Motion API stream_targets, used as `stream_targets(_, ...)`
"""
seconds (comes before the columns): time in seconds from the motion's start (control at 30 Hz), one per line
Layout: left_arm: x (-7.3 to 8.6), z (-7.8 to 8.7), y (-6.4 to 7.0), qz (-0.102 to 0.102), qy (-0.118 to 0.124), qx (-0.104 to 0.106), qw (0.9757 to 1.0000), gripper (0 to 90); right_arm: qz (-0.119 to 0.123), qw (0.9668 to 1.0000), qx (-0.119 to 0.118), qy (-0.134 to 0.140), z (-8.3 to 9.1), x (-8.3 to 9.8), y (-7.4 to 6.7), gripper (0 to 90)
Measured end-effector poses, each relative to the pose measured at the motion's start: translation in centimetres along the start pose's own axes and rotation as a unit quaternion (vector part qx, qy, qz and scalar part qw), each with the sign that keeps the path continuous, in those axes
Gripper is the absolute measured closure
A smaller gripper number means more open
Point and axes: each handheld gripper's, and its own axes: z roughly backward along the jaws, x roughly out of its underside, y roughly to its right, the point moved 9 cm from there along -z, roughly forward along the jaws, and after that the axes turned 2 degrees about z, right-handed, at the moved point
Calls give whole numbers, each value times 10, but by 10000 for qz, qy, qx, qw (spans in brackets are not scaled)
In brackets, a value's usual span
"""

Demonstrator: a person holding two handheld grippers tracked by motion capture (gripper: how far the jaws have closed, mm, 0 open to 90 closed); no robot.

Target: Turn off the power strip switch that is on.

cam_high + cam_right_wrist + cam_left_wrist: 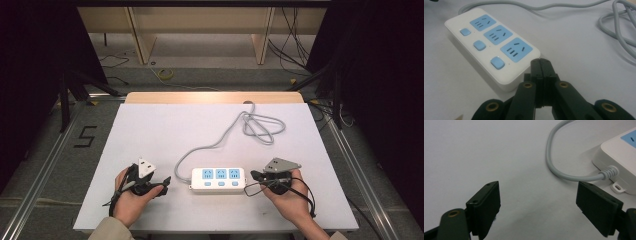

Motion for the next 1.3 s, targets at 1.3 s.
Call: stream_targets(1.3, 0, 0, 1, -24, -5, 17, 10000, 195, 104, 9998, -161, -5, -9, -10, -13, 900)
